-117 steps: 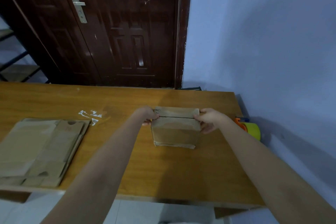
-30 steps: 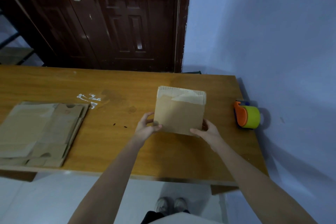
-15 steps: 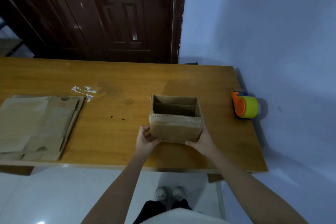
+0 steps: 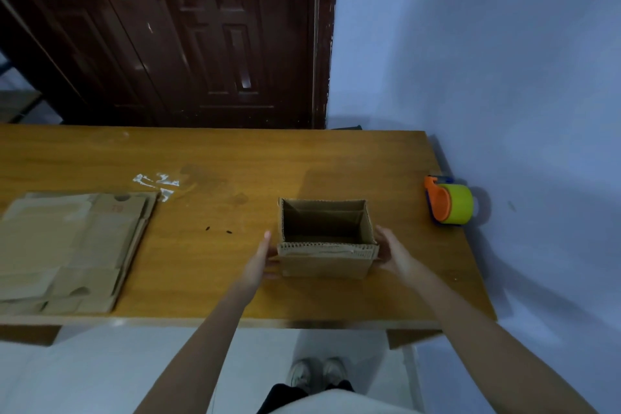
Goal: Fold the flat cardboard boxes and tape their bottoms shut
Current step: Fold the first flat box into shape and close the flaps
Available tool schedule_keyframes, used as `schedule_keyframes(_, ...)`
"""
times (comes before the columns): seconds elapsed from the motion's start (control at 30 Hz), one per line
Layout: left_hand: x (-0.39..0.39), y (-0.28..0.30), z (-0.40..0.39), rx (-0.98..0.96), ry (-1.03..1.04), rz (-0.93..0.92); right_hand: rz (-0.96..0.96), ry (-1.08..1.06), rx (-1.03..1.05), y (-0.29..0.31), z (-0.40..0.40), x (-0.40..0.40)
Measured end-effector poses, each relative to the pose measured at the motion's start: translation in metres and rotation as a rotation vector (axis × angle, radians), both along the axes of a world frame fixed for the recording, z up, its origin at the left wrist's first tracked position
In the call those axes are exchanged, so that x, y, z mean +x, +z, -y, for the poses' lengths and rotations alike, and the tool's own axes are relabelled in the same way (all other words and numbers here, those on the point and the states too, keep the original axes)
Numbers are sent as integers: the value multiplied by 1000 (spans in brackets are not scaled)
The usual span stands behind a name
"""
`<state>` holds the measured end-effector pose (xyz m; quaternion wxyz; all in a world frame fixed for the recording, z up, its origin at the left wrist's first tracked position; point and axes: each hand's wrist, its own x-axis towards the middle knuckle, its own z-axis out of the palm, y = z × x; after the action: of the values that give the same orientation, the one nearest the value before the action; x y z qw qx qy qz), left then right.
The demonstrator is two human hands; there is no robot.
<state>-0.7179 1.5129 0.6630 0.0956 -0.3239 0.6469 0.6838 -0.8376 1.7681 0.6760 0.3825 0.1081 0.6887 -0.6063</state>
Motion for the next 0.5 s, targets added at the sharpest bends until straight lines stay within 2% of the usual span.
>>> schedule_keyframes(0.1, -9, 16, 7, -20, -106, 90, 8, 72, 18, 4, 6, -1)
schedule_keyframes(0.23, -15, 29, 6, -21, -206, 111, -98, 158, 100, 0, 10, 2)
schedule_keyframes(0.5, -14, 26, 12, -61, -211, 93, -143, 162, 46, 1, 2, 0)
